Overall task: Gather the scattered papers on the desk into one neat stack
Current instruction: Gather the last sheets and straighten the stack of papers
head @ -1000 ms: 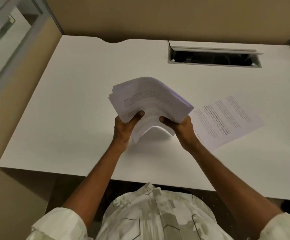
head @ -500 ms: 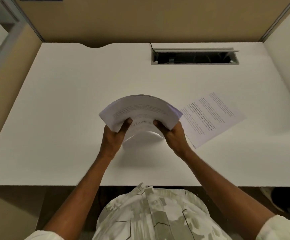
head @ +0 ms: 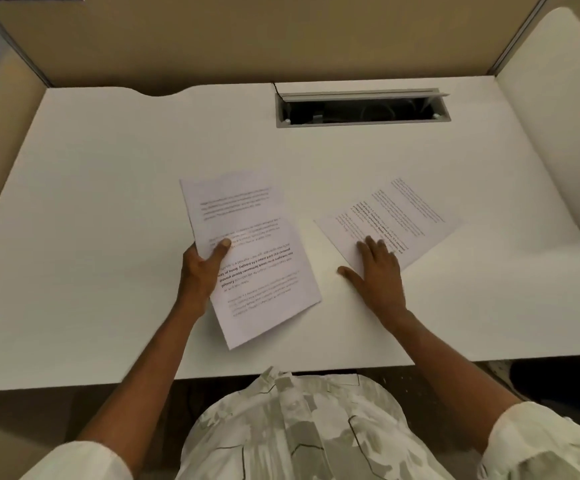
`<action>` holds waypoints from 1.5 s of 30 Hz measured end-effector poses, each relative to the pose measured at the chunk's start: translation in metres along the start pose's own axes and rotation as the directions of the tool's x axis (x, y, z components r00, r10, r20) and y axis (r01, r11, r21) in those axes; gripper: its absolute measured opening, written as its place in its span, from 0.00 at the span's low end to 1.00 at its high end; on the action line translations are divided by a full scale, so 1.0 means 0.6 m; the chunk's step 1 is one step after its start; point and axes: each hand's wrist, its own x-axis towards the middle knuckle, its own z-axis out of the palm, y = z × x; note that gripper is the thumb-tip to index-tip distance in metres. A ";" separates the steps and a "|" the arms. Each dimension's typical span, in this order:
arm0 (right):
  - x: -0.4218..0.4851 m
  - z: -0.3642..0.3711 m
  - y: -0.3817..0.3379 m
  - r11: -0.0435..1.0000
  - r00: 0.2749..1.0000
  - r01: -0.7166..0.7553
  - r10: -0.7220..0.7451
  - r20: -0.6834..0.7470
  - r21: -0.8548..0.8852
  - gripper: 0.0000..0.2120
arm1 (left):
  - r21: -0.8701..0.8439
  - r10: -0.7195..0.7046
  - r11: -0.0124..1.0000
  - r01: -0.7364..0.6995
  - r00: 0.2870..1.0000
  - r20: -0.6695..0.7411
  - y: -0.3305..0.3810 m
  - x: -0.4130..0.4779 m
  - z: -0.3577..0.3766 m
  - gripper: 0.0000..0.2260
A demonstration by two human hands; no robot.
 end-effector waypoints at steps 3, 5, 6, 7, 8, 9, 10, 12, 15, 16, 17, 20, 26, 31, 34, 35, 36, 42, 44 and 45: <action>-0.009 0.009 -0.009 0.986 0.991 0.125 -0.130 -0.030 -0.113 0.23 | 0.048 -0.103 0.994 0.101 0.994 0.040 -0.025 0.016 0.006 0.09; -0.017 0.017 -0.017 0.962 0.975 0.207 -0.217 -0.041 -0.179 0.17 | 0.058 -0.167 0.985 0.163 0.984 0.062 -0.037 0.022 0.008 0.11; -0.019 0.016 -0.020 0.950 0.965 0.240 -0.256 -0.058 -0.200 0.15 | 0.065 -0.193 0.980 0.188 0.979 0.064 -0.043 0.023 0.007 0.13; -0.019 0.011 -0.021 0.946 0.956 0.258 -0.280 -0.089 -0.197 0.13 | 0.071 -0.210 0.976 0.206 0.976 0.058 -0.047 0.024 0.005 0.13; -0.017 0.003 -0.021 0.952 0.952 0.250 -0.275 -0.134 -0.175 0.11 | 0.075 -0.223 0.973 0.219 0.974 0.047 -0.051 0.023 0.003 0.13; -0.014 -0.007 -0.022 0.966 0.952 0.222 -0.245 -0.186 -0.136 0.07 | 0.078 -0.235 0.970 0.231 0.971 0.039 -0.054 0.023 0.000 0.12; -0.012 -0.019 -0.025 0.977 0.949 0.196 -0.209 -0.234 -0.079 0.04 | 0.079 -0.247 0.967 0.244 0.968 0.035 -0.056 0.022 -0.003 0.12; -0.010 -0.034 -0.036 0.971 0.929 0.239 -0.221 -0.299 0.024 0.05 | 0.081 -0.273 0.960 0.269 0.961 0.036 -0.060 0.021 -0.006 0.11; -0.025 -0.040 -0.073 0.860 0.855 0.496 -0.461 -0.237 0.118 0.06 | 0.067 -0.293 0.955 0.289 0.955 0.050 -0.060 0.017 -0.004 0.14; -0.035 -0.038 -0.086 0.803 0.811 0.579 -0.550 -0.198 0.140 0.07 | 0.059 -0.298 0.954 0.295 0.953 0.061 -0.059 0.016 0.000 0.15; -0.042 -0.036 -0.098 0.744 0.759 0.651 -0.631 -0.162 0.152 0.06 | 0.052 -0.307 0.951 0.303 0.949 0.075 -0.057 0.014 0.004 0.16; -0.057 -0.026 -0.130 0.574 0.589 0.805 -0.804 -0.079 0.152 0.05 | 0.045 -0.339 0.941 0.336 0.934 0.108 -0.053 0.011 0.016 0.15; -0.074 0.008 -0.147 0.477 0.476 0.871 -0.878 0.036 0.113 0.06 | -0.006 -0.423 0.901 0.434 0.881 0.212 -0.042 0.005 0.023 0.30; -0.090 0.021 -0.124 0.510 0.498 0.849 -0.860 0.116 0.137 0.08 | -0.057 -0.377 0.913 0.404 0.888 0.264 -0.058 0.005 0.013 0.26; -0.095 0.014 -0.116 0.654 0.624 0.728 -0.756 0.197 0.203 0.19 | 0.030 -0.249 0.968 0.248 0.951 0.183 -0.078 0.004 0.013 0.12; -0.092 0.009 -0.116 0.725 0.719 0.644 -0.683 0.130 0.246 0.24 | 0.028 -0.216 0.976 0.214 0.961 0.173 -0.075 0.002 0.014 0.12; -0.086 0.000 -0.119 0.785 0.827 0.525 -0.562 0.022 0.329 0.28 | 0.006 -0.180 0.983 0.182 0.968 0.174 -0.066 -0.001 0.015 0.12; -0.002 -0.092 -0.153 0.451 0.996 -0.091 0.058 0.073 0.888 0.43 | -0.138 0.117 0.987 -0.083 0.959 0.260 0.044 -0.023 0.016 0.12; 0.018 -0.120 -0.178 0.377 1.000 0.000 -0.017 0.006 0.926 0.29 | -0.158 0.216 0.971 -0.178 0.940 0.265 0.089 -0.027 0.015 0.13; 0.023 -0.131 -0.193 0.341 0.999 0.049 -0.027 -0.043 0.939 0.24 | -0.162 0.259 0.961 -0.223 0.931 0.258 0.108 -0.025 0.012 0.14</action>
